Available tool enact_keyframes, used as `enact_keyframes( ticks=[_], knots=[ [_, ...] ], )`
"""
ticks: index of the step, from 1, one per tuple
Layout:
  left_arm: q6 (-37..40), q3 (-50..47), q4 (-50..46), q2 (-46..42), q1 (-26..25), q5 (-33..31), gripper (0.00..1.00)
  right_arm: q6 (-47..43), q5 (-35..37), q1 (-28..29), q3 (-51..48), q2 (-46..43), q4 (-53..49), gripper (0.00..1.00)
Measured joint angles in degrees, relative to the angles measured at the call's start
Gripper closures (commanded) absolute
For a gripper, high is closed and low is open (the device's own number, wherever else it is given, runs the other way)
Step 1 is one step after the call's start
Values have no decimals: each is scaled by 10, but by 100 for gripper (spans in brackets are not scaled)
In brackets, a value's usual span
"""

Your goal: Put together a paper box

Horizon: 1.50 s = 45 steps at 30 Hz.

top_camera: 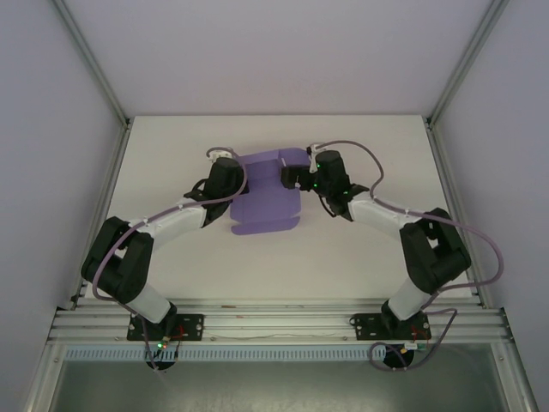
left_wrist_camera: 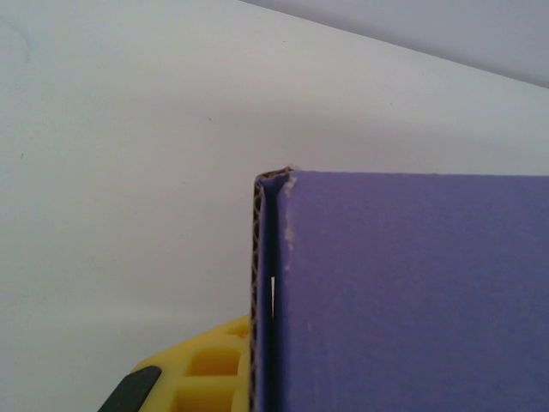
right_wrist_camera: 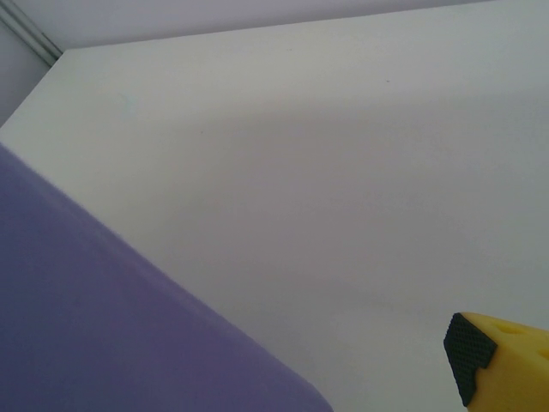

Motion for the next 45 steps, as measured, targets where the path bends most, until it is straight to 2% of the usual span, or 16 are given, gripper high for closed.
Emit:
enact_keyframes(
  ticks=[7, 14, 17, 20, 23, 26, 32, 35, 41, 45],
  knots=[
    [0, -4, 1, 0, 0, -2, 100, 1, 21, 6, -3, -4, 7, 0],
    [4, -10, 1, 0, 14, -3, 100, -12, 30, 1, -80, -161, -42, 0],
    [15, -17, 1, -4, 16, -2, 100, -8, 27, -23, -104, -230, -60, 0],
    [25, -26, 2, -10, 16, 0, 100, 6, 19, -81, -103, -254, -73, 3],
    [32, -34, 5, -16, 16, 8, 100, 9, -5, -145, -76, -226, -102, 10],
    [34, -35, 6, -18, 16, 15, 100, -7, -50, -163, -29, -163, -126, 16],
    [36, -35, 6, -18, 16, 26, 100, -69, -196, -153, 59, -48, -180, 27],
    [36, -35, 6, -18, 16, 26, 100, -111, -247, -135, 85, -15, -214, 31],
    [36, -35, 6, -18, 16, 26, 100, -174, -301, -79, 96, -7, -254, 38],
    [40, -35, 6, -18, 16, 27, 100, -182, -313, -67, 101, -3, -259, 41]
  ],
)
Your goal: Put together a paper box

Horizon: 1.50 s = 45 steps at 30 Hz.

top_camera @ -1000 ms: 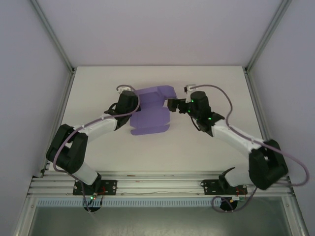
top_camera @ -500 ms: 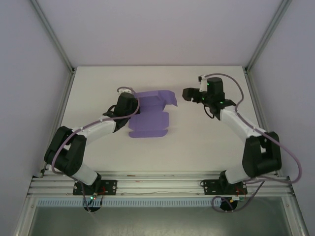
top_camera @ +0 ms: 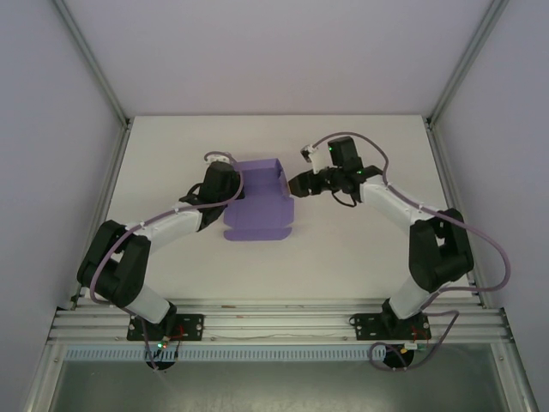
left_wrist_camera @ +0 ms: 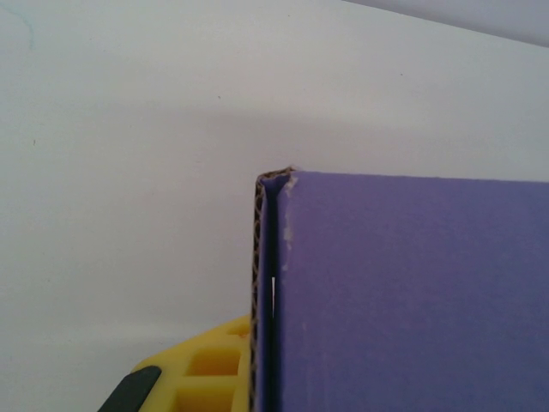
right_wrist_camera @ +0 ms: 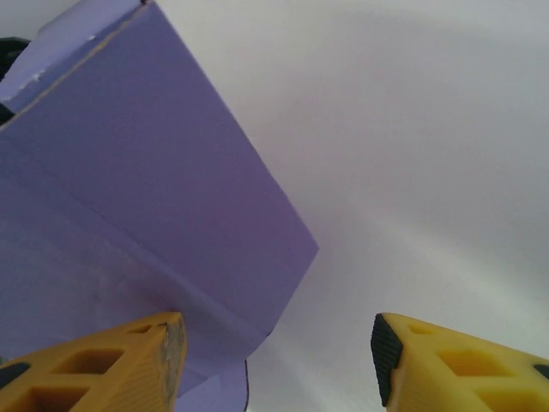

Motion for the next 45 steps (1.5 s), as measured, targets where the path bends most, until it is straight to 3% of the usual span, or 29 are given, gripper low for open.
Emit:
enact_keyframes(
  ticks=[11, 23, 28, 30, 36, 45],
  knots=[
    [2, 0, 0, 0, 2, 1, 100, -2, 25, 32, 41, 40, 1, 42],
    [7, 1, -1, 1, 2, 1, 100, -34, 15, 36, 36, 34, 1, 33],
    [7, 5, -1, 4, 2, 6, 100, -36, 21, 46, 58, 39, -3, 37],
    [7, 6, -1, 4, 1, 12, 100, -34, 40, 52, 76, 47, -1, 44],
    [7, 10, -11, 8, 2, 1, 100, -22, 181, 90, 98, 77, 24, 72],
    [4, 15, -21, 12, -6, -2, 100, 52, 520, 167, 132, 140, 68, 90]
  ],
)
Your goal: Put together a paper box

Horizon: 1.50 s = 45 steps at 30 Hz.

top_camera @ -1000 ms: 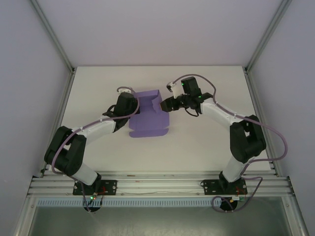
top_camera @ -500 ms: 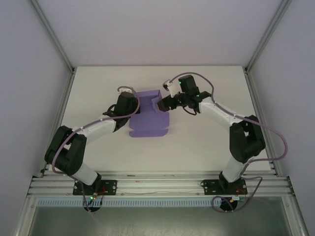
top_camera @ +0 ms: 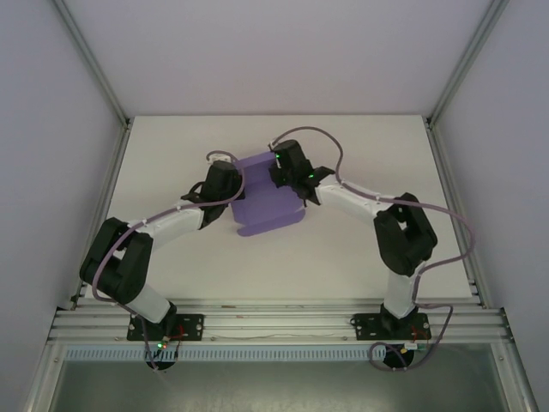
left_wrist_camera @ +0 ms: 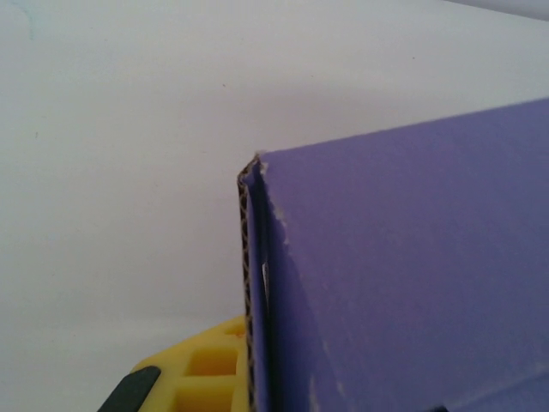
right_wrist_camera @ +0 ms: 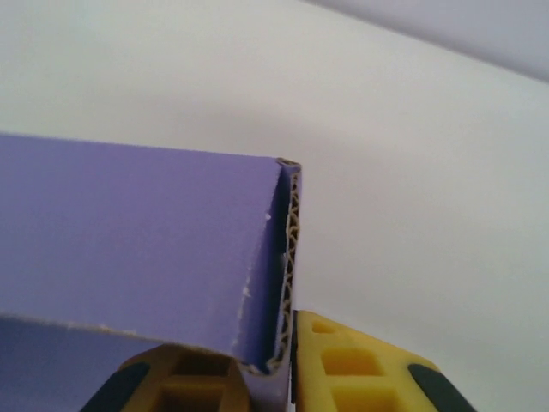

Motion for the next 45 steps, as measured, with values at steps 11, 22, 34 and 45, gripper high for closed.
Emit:
enact_keyframes(
  ticks=[11, 22, 34, 45],
  knots=[
    [-30, 35, -12, 17, -15, -2, 100, 67, 252, 41, 73, 74, -21, 98],
    [-44, 43, -36, 22, -16, -7, 100, 9, 190, 29, -27, 38, 87, 71],
    [-34, 45, -26, 22, -20, 7, 100, 19, 33, -21, -70, -11, 99, 96],
    [-103, 133, -111, 63, -29, -65, 100, 69, 189, 8, 3, 38, 61, 100]
  ],
)
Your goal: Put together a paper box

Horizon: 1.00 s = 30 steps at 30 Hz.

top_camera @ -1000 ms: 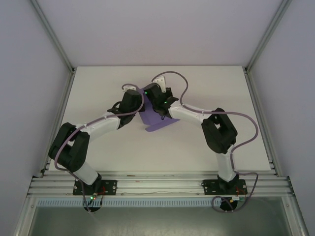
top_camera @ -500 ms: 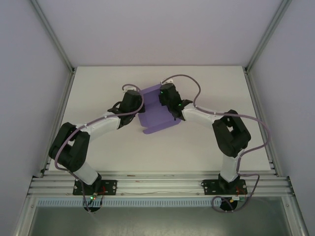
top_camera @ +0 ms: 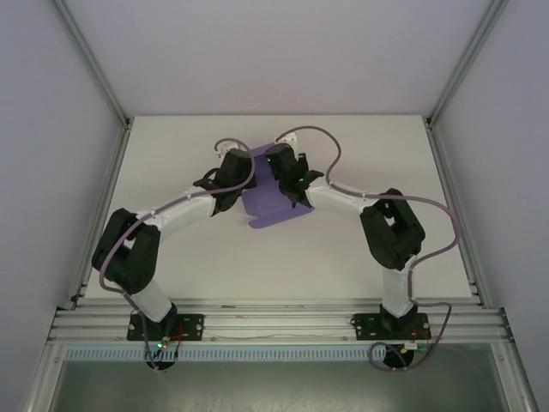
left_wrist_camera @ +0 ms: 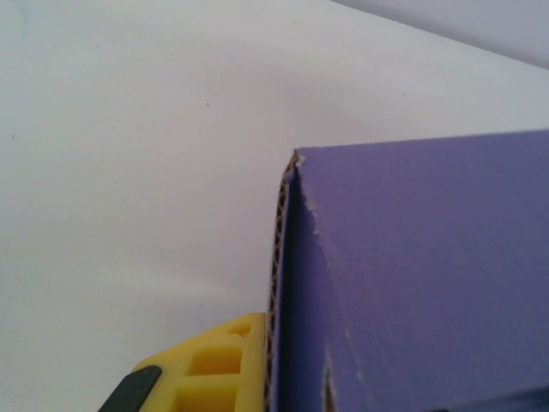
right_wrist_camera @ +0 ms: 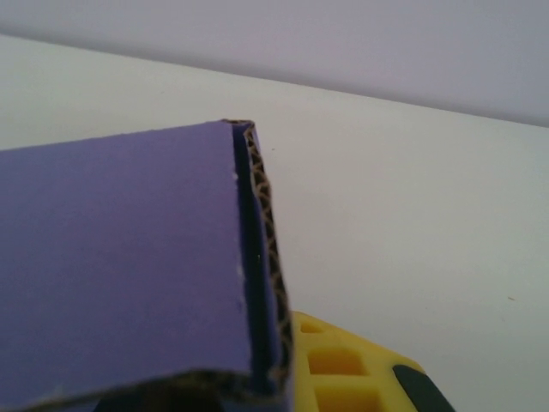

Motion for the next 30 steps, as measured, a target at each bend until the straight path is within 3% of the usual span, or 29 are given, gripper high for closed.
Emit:
enact_keyframes(
  ticks=[8, 11, 14, 16, 21, 26, 30],
  knots=[
    [-40, 30, -42, 33, -8, -16, 100, 30, 48, 10, 3, 18, -18, 100],
    [-16, 26, -29, 31, -8, -17, 100, 30, 40, 10, -3, 17, -5, 93],
    [18, -5, 4, 15, -8, -6, 100, 29, 5, 6, -32, 0, 19, 76],
    [37, -34, 23, -3, -5, 7, 100, 23, -35, -2, -62, -22, 39, 50],
    [78, -57, 43, -39, 8, 21, 100, 0, -173, -37, -149, -116, 80, 1],
    [122, -57, 56, -62, 25, 48, 100, -4, -301, -44, -215, -221, 119, 0],
    [191, -50, 42, -68, 53, 119, 100, 18, -335, -42, -266, -313, 143, 0]
  ],
)
